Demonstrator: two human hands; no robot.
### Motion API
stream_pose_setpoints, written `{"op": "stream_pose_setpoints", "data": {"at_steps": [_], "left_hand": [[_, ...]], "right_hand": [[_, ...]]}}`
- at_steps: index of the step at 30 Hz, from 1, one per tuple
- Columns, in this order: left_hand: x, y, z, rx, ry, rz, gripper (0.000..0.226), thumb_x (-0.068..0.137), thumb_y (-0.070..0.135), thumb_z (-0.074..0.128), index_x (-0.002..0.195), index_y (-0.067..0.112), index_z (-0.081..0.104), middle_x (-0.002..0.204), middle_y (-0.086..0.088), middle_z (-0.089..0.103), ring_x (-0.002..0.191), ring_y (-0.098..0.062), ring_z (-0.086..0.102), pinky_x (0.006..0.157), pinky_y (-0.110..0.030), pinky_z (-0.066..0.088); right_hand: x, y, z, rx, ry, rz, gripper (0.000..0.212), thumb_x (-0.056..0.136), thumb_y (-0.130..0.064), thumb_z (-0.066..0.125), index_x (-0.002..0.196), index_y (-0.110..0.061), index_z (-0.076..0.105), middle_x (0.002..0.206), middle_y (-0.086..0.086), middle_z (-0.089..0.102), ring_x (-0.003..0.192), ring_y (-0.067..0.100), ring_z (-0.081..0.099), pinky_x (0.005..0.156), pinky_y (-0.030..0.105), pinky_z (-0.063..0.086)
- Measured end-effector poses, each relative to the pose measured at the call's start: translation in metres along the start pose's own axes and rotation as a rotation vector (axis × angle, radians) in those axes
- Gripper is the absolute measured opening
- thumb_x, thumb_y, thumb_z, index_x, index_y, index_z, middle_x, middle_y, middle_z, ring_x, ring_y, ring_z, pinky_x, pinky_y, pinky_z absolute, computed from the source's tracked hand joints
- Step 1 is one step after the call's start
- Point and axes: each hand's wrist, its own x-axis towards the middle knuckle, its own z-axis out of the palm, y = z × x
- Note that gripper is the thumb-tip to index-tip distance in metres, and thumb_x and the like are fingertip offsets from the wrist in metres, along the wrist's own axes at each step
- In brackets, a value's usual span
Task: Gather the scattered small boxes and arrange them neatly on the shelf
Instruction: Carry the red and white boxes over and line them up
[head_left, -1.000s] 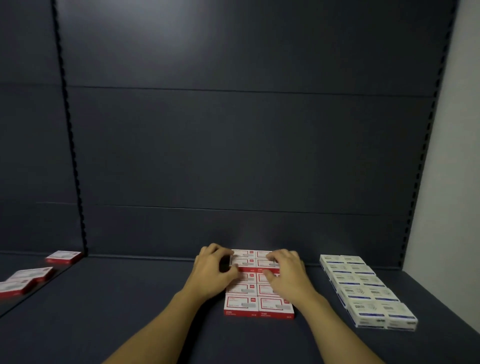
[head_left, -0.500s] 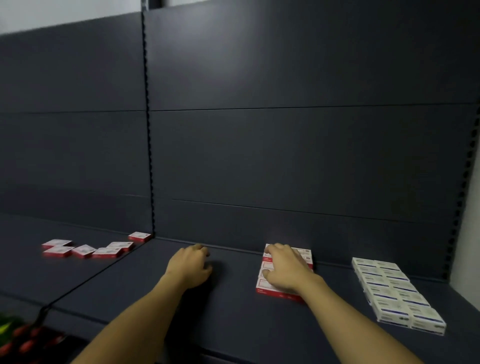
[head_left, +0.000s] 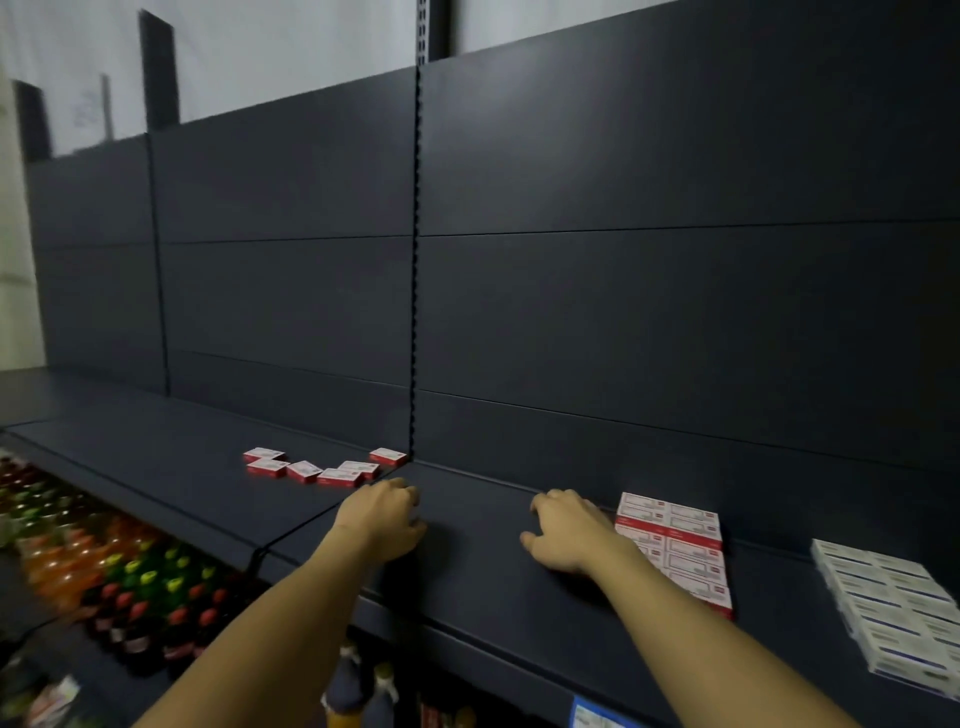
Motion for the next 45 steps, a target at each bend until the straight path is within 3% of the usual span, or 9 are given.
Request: {"op": "stream_pose_setpoints", "data": {"at_steps": [15, 22, 29, 35, 39, 45], "left_hand": [[-0.045, -0.126, -0.016, 0.016, 0.014, 0.007, 0.034, 0.092, 0.039, 0.052, 0.119, 0.021, 0.063, 0.122, -0.002, 0.058, 0.104, -0.025, 0.06, 0.084, -0.038, 0.052], [-0.053, -0.183, -0.006, 0.025, -0.006, 0.035, 0.041, 0.092, 0.038, 0.054, 0.13, 0.021, 0.059, 0.132, -0.002, 0.055, 0.116, -0.026, 0.057, 0.094, -0.039, 0.05], [-0.051, -0.232, 0.005, 0.033, 0.0, 0.043, 0.039, 0.092, 0.034, 0.053, 0.128, 0.021, 0.061, 0.127, -0.001, 0.057, 0.112, -0.023, 0.058, 0.093, -0.039, 0.052], [-0.038, -0.265, 0.018, 0.035, 0.049, -0.014, 0.032, 0.09, 0.032, 0.053, 0.117, 0.019, 0.064, 0.118, -0.001, 0.058, 0.108, -0.024, 0.058, 0.089, -0.037, 0.051], [-0.023, -0.295, 0.029, 0.022, 0.062, -0.097, 0.028, 0.092, 0.031, 0.051, 0.112, 0.019, 0.064, 0.114, 0.0, 0.058, 0.106, -0.022, 0.058, 0.088, -0.036, 0.051], [0.027, -0.348, 0.021, 0.037, 0.078, -0.163, 0.031, 0.095, 0.03, 0.05, 0.121, 0.02, 0.063, 0.123, 0.001, 0.056, 0.108, -0.02, 0.057, 0.09, -0.035, 0.052]], "right_hand": [[0.024, -0.148, 0.021, 0.084, -0.038, 0.024, 0.052, 0.093, -0.043, 0.057, 0.135, -0.013, 0.049, 0.135, 0.007, 0.052, 0.12, 0.029, 0.052, 0.097, 0.038, 0.046], [0.04, -0.211, 0.03, 0.113, 0.01, -0.001, 0.049, 0.094, -0.04, 0.056, 0.133, -0.012, 0.05, 0.132, 0.007, 0.053, 0.12, 0.028, 0.052, 0.099, 0.036, 0.045], [0.057, -0.25, 0.042, 0.067, 0.032, -0.048, 0.048, 0.094, -0.038, 0.057, 0.133, -0.011, 0.05, 0.133, 0.008, 0.052, 0.124, 0.028, 0.048, 0.106, 0.037, 0.038], [0.1, -0.274, 0.045, 0.052, 0.05, -0.087, 0.042, 0.092, -0.033, 0.059, 0.127, -0.011, 0.055, 0.129, 0.007, 0.056, 0.119, 0.028, 0.051, 0.103, 0.037, 0.04], [0.141, -0.294, 0.049, 0.044, 0.046, -0.14, 0.032, 0.088, -0.032, 0.062, 0.112, -0.012, 0.058, 0.121, 0.007, 0.057, 0.11, 0.027, 0.055, 0.091, 0.035, 0.044], [0.218, -0.318, 0.044, 0.03, 0.061, -0.194, 0.04, 0.088, -0.035, 0.06, 0.122, -0.014, 0.059, 0.125, 0.007, 0.056, 0.116, 0.028, 0.053, 0.101, 0.038, 0.041]]}}
